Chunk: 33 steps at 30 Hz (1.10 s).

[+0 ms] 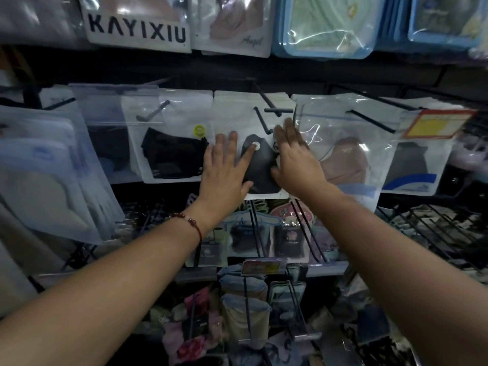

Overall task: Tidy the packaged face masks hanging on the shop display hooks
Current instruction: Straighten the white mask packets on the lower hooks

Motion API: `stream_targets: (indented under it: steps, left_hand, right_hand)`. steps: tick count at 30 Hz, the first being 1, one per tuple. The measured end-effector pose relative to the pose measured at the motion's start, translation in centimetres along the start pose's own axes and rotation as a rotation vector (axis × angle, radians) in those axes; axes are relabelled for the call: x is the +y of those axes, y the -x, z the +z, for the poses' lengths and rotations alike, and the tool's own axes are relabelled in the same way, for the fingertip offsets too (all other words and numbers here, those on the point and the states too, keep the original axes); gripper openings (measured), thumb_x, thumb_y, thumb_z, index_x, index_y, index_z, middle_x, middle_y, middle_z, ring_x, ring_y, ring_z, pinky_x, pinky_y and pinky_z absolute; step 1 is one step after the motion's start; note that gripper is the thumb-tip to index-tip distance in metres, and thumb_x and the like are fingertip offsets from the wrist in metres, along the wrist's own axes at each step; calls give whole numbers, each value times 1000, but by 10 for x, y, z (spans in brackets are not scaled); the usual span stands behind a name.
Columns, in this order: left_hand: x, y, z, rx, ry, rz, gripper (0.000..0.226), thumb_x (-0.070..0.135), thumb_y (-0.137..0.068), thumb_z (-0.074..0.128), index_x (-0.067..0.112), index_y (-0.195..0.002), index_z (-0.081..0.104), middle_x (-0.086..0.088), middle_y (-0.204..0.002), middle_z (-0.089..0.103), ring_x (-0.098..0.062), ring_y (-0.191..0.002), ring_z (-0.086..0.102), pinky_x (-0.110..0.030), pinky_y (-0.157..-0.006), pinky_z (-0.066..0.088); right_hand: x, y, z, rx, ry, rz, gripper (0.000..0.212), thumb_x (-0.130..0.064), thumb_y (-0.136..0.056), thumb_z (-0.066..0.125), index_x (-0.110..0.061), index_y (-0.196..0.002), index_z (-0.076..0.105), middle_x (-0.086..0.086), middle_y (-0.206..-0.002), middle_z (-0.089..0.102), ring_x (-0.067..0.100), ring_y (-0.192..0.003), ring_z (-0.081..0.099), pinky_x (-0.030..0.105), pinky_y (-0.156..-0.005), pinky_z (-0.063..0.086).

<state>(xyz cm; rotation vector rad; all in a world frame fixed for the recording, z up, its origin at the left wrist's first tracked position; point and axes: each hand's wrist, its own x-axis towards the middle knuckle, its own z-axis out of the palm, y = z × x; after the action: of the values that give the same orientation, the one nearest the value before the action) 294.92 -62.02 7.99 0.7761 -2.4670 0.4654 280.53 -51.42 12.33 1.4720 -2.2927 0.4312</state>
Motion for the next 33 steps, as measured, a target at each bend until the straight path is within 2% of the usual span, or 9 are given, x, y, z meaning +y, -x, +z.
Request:
stream_targets:
  steps: [4,7,11,16,21,26,29,33]
  left_hand:
    - [-3,14,10,-9,-8,30,86,56,-95,50,25,-160,3,-20,-165,-10,-42,-152,-5,-57,-122,5]
    - [-6,24,15,-21,27,21,87,54,-93,54,25,-160,6,-19,-166,-7,-41,-152,-3,-57,-122,9]
    - [-8,26,20,-48,28,22,87,50,-94,55,26,-160,5,-18,-166,-6,-40,-152,0,-56,-122,11]
    - [-6,19,16,-80,62,17,85,48,-94,55,25,-160,5,-18,-166,-5,-41,-152,1,-56,-122,12]
    - [-5,30,11,-86,90,23,85,49,-93,56,25,-159,9,-18,-166,-3,-41,-152,3,-56,-122,13]
    - [-3,52,-1,-89,203,-6,78,49,-94,55,27,-158,16,-16,-167,-1,-38,-153,2,-53,-121,10]
    - [-6,72,-8,-62,299,-52,74,47,-95,56,27,-157,22,-15,-166,4,-36,-153,5,-52,-121,12]
    - [-12,97,-15,-102,326,-106,71,46,-96,55,28,-157,24,-13,-167,5,-34,-153,5,-50,-122,10]
  right_hand:
    - [-1,13,5,39,84,-23,85,-25,-90,59,-7,-156,9,18,-163,-1,34,-150,4,40,-122,8]
    - [-5,28,12,83,153,-76,79,-16,-89,58,-7,-155,17,22,-162,4,40,-149,5,46,-121,9]
    - [-5,31,20,22,259,-89,86,-12,-84,61,-5,-155,13,22,-162,5,40,-149,4,49,-122,7]
    - [-10,21,12,-64,202,-68,84,-14,-88,52,-6,-156,2,18,-163,-6,34,-150,-2,44,-123,4]
    - [-14,35,13,-88,145,-31,89,-18,-87,56,-6,-156,2,16,-163,-5,34,-150,-2,45,-122,4]
    - [-30,59,10,-167,87,9,95,-29,-90,59,-10,-155,-7,13,-163,-13,29,-151,-7,42,-120,-1]
    - [-41,71,8,-184,18,14,92,-31,-92,58,-13,-156,-5,12,-163,-14,28,-150,-10,38,-119,-3]
    - [-55,85,6,-194,-36,-13,90,-35,-92,58,-18,-157,-2,11,-164,-11,28,-150,-11,42,-121,-1]
